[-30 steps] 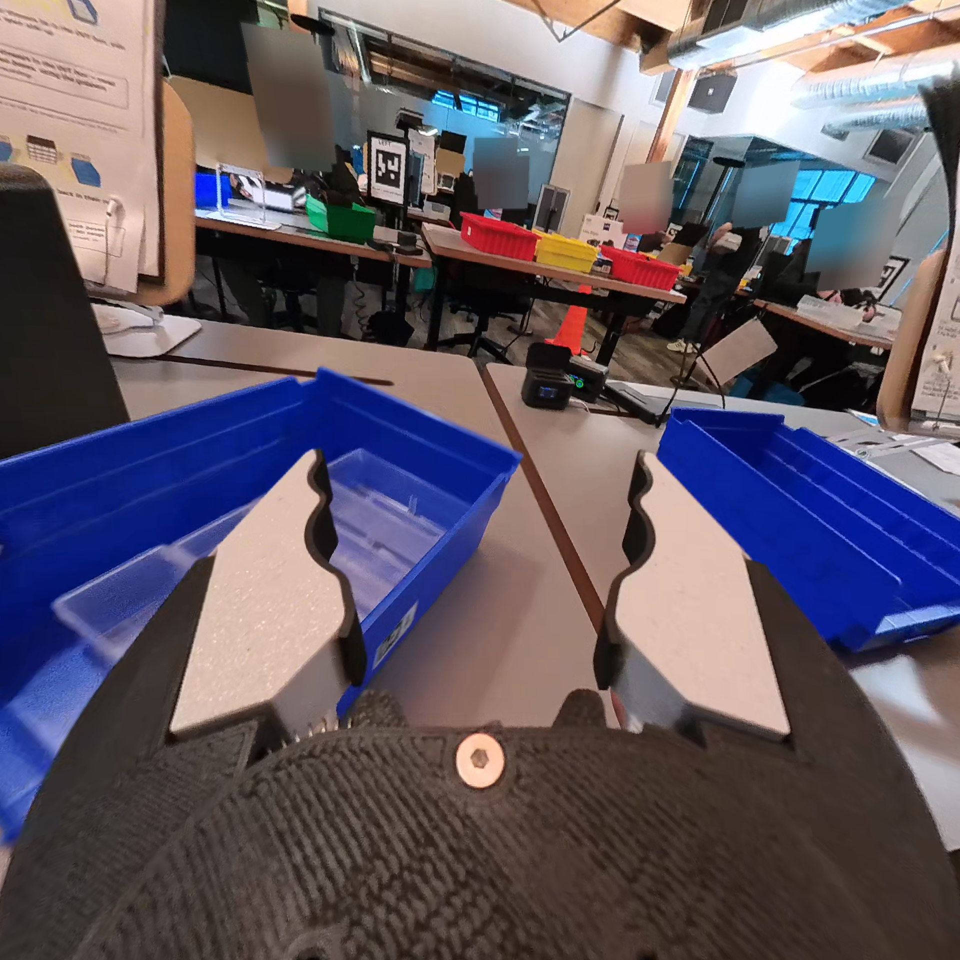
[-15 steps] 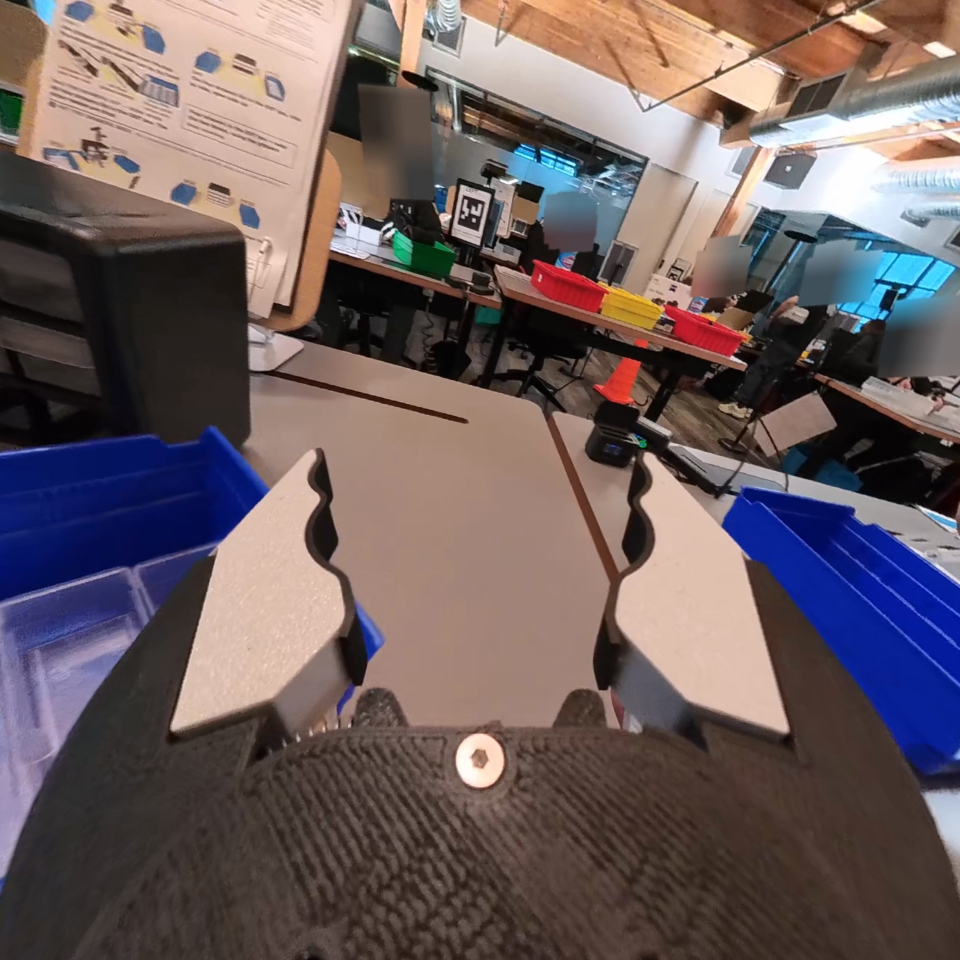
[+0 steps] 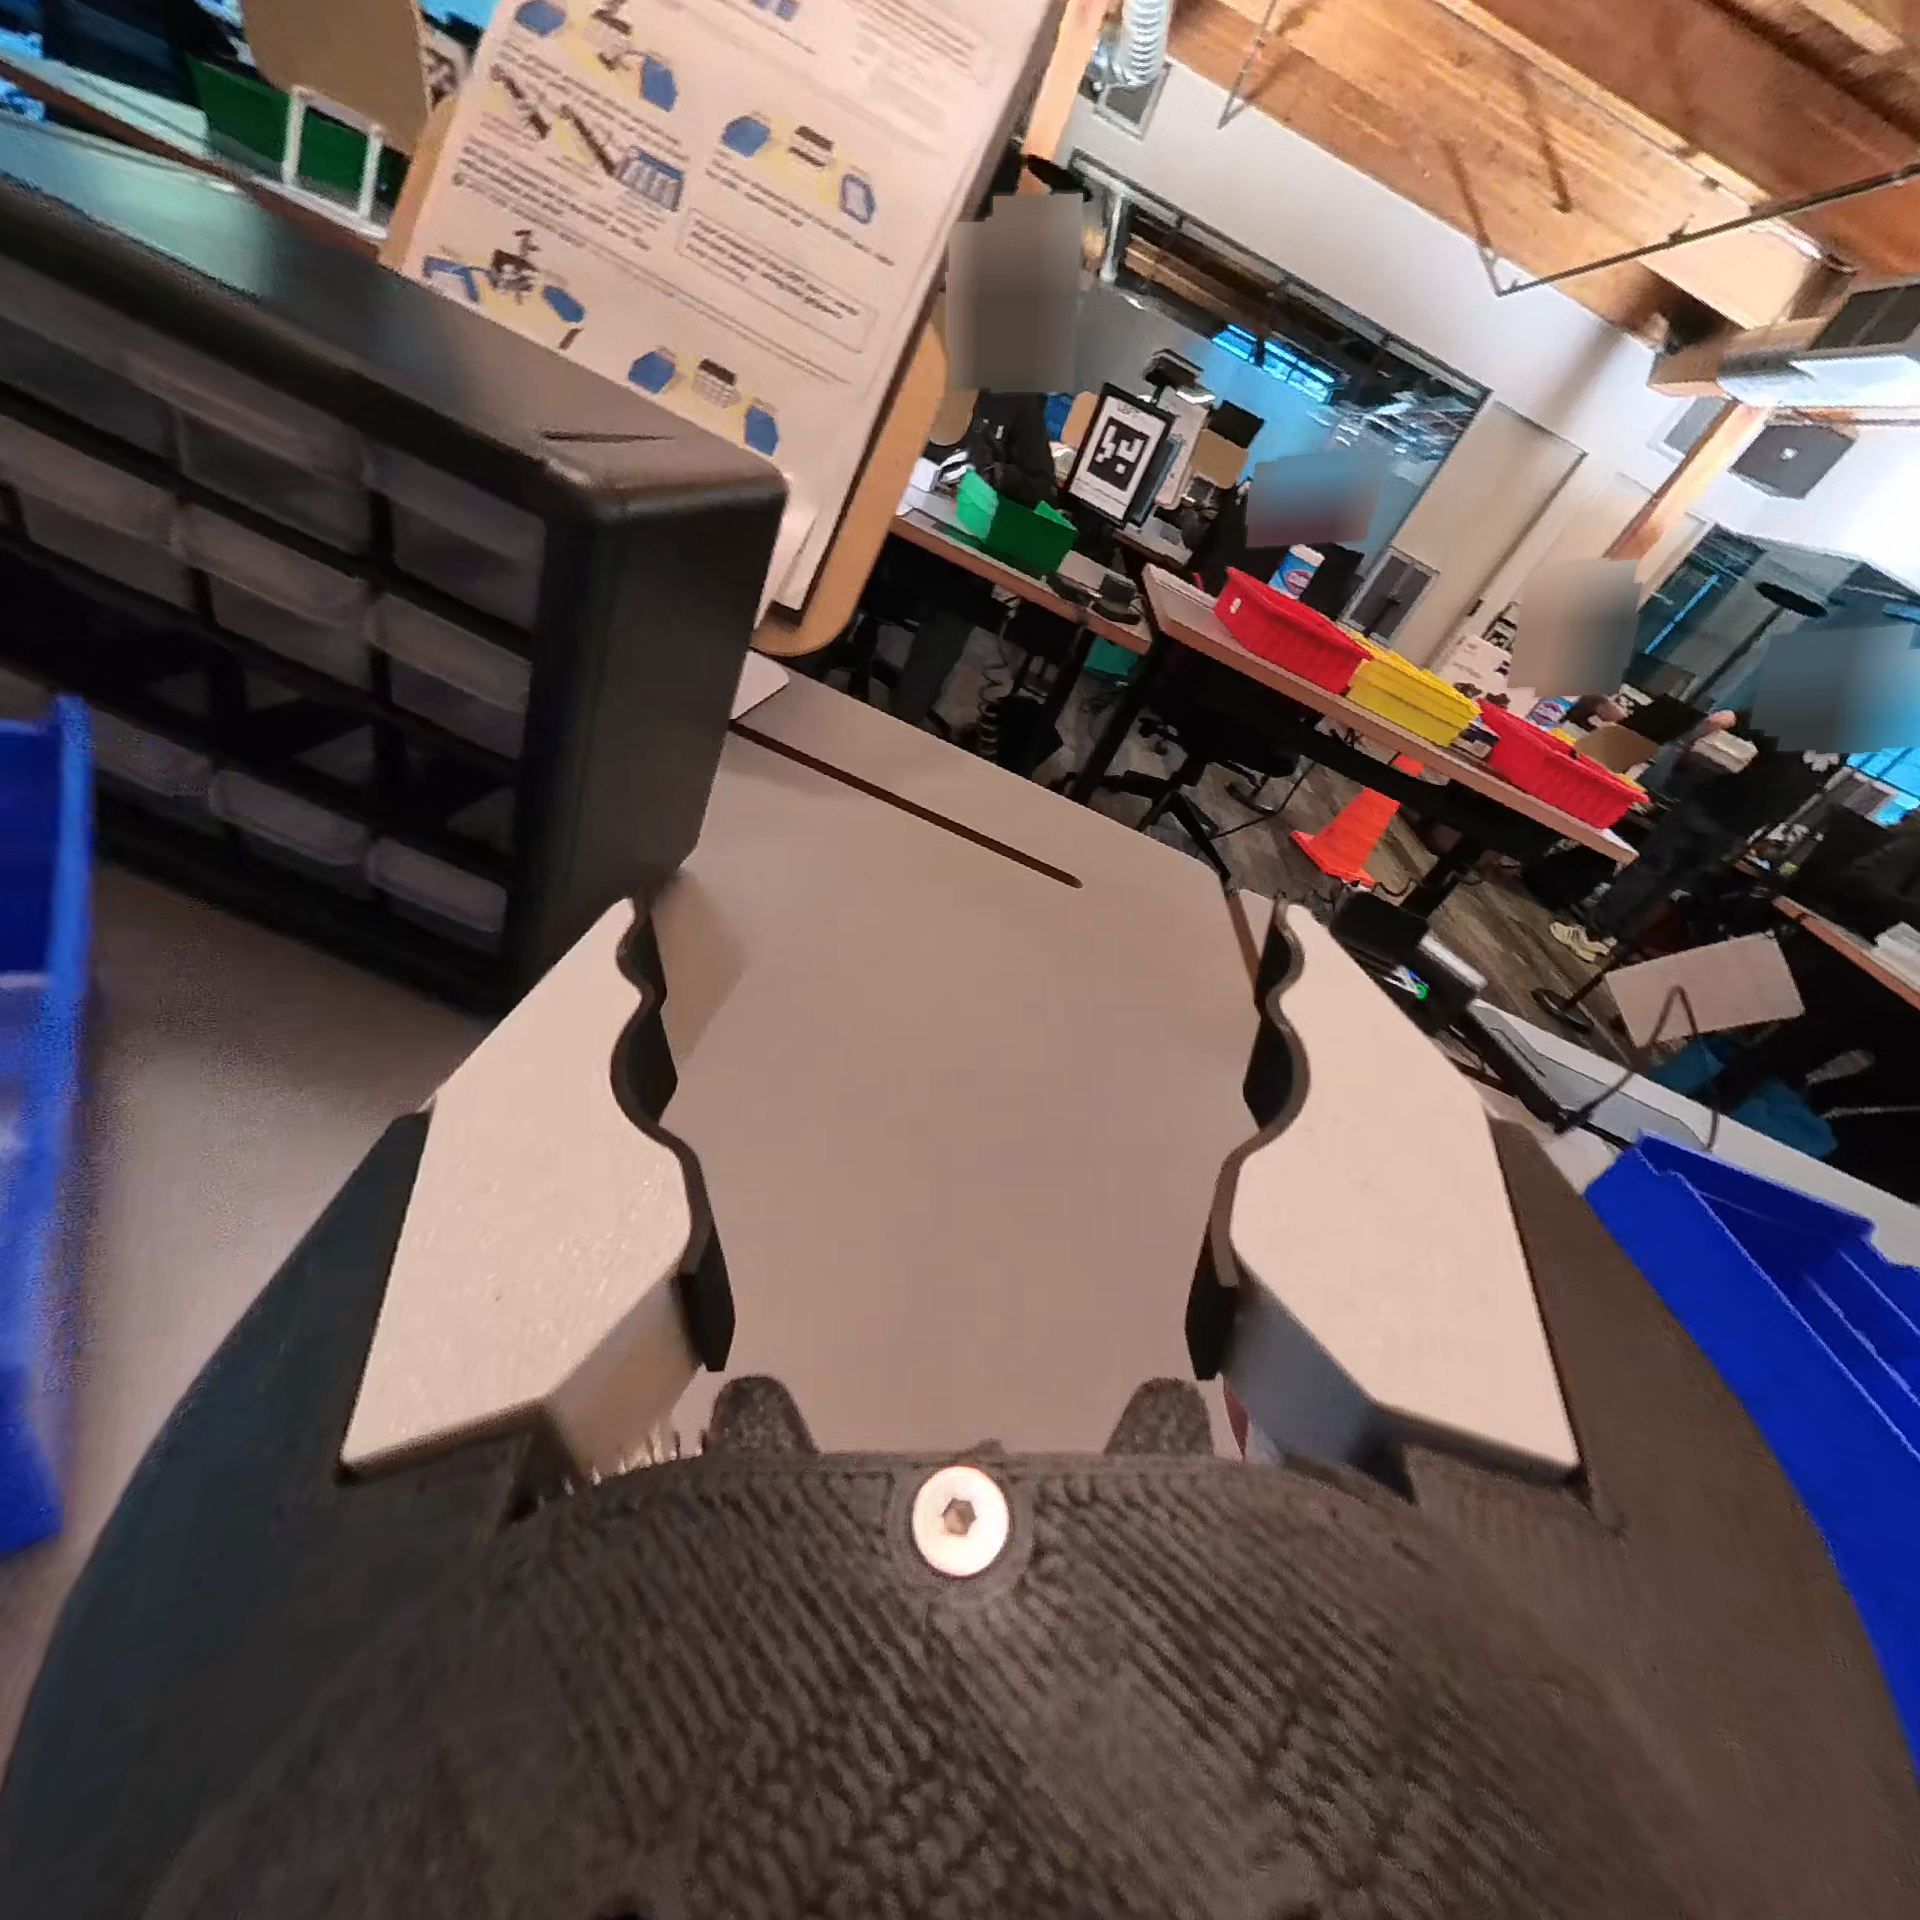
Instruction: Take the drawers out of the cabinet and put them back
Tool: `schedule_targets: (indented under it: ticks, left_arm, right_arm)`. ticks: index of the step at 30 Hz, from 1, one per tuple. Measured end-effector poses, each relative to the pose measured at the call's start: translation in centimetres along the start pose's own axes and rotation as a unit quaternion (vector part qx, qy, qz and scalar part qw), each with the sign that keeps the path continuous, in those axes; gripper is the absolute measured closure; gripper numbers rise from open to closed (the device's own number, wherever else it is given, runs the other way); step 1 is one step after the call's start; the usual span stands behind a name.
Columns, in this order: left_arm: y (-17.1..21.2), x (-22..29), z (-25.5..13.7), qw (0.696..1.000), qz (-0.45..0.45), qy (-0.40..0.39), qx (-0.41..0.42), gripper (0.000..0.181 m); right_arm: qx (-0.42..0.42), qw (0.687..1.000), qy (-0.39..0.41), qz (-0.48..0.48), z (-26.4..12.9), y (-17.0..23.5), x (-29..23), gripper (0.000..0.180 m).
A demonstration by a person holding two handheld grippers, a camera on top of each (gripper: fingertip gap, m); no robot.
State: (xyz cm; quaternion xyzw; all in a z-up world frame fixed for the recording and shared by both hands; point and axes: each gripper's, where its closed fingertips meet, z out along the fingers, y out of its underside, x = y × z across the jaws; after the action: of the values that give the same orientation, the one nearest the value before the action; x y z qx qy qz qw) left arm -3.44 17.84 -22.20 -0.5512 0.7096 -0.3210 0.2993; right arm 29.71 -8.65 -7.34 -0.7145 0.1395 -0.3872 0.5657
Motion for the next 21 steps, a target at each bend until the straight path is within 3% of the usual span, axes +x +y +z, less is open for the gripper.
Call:
schedule_targets:
  ticks: [6,10,14,18,20,21]
  left_arm:
    - [5.3,-4.1,-6.1,0.989,-0.137,-0.051,-0.033,0.180]
    - [5.9,-3.9,-6.7,0.970,-0.222,-0.081,-0.058,0.179]
    - [5.9,-2.2,-6.6,0.962,-0.243,-0.079,-0.091,0.179]
    - [6.4,-0.8,-6.3,0.962,-0.232,-0.069,-0.128,0.178]
    - [6.8,-0.2,-5.8,0.962,-0.224,-0.060,-0.144,0.178]
    - [6.9,0.1,-5.4,0.962,-0.223,-0.052,-0.150,0.178]
  right_arm:
    - [-0.001,0.999,-0.039,-0.007,1.1,-0.2,-2.8,0.067]
    - [0.008,0.995,-0.100,0.010,1.7,-1.1,-7.0,0.068]
    - [-0.011,0.980,-0.197,0.031,1.7,-1.4,-14.1,0.073]
    - [-0.079,0.952,-0.295,0.003,1.1,0.7,-20.7,0.081]
    - [-0.086,0.936,-0.340,0.029,0.5,0.5,-22.5,0.102]
    - [-0.086,0.926,-0.364,0.055,0.1,0.2,-23.2,0.102]
